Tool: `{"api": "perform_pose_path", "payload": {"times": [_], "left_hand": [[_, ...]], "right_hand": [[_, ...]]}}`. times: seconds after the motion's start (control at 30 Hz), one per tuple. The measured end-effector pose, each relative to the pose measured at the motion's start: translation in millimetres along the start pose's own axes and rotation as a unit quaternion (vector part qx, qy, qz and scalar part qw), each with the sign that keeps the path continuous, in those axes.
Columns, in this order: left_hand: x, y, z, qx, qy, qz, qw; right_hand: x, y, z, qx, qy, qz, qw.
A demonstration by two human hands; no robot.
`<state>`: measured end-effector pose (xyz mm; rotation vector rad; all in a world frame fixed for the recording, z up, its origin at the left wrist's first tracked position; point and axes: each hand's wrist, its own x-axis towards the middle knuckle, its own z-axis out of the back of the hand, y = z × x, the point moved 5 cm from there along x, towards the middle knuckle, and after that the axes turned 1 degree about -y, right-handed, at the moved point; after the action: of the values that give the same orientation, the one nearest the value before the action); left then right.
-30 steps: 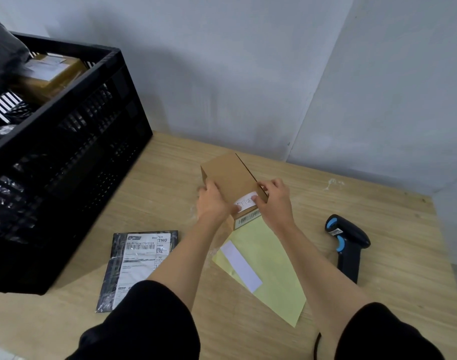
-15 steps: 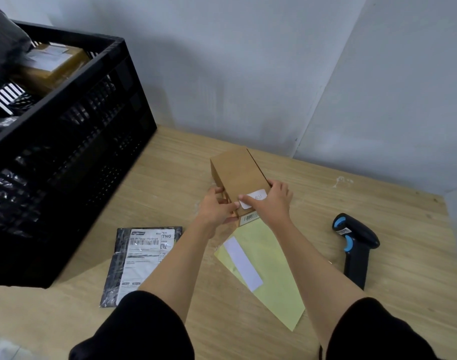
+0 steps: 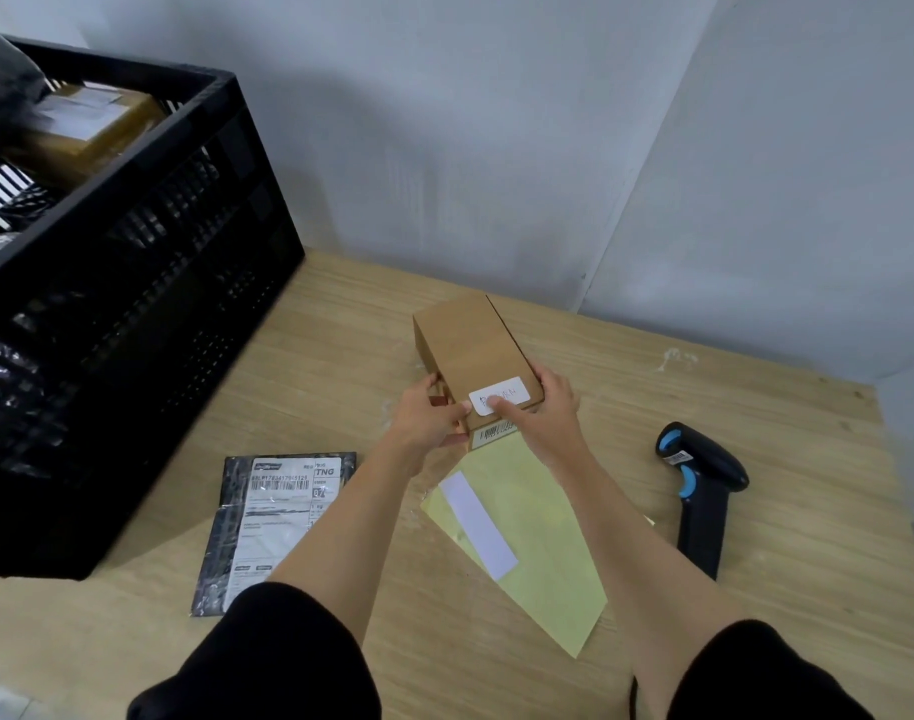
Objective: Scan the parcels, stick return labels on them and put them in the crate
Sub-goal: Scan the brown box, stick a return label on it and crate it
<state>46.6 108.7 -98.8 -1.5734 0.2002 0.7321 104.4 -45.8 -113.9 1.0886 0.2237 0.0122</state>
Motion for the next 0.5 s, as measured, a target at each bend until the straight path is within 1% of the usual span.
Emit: {"api": "perform_pose_path", "payload": {"times": [0.1, 0.2, 0.27, 0.37, 0.43, 0.5], "left_hand": [[1.7, 1.3, 0.6, 0.004, 0.001, 0.006, 1.000], [1.6, 2.5, 1.6, -0.018, 0.016, 0.019, 1.000], [1.9, 4.3, 2.4, -0.046, 0.023, 0.029, 0.998], [0.3, 5.8, -0.7, -0.052, 0.030, 0.027, 0.998], [-3.1, 6.1, -5.6, -0.044, 0.032, 0.009, 0.998], [-7.0, 5.9, -7.0, -0.022, 0.003, -0.018, 1.000]], "right_hand": [[-3.6, 2.5, -7.7, -0.039, -0.012, -0.003, 0.999], [-2.3, 1.5, -9.2, -0.020, -0.004, -0.012, 1.000], [-0.4, -2.4, -4.5, 0.033, 0.019, -0.034, 0.999], [-2.0, -3.5, 4.0, 0.148, 0.023, -0.061, 0.987], [-6.2, -1.1, 4.4, 0.174, 0.033, -0.077, 0.981], [-11.4, 8.6, 1.8, 0.189, 0.050, -0.072, 0.978]]}}
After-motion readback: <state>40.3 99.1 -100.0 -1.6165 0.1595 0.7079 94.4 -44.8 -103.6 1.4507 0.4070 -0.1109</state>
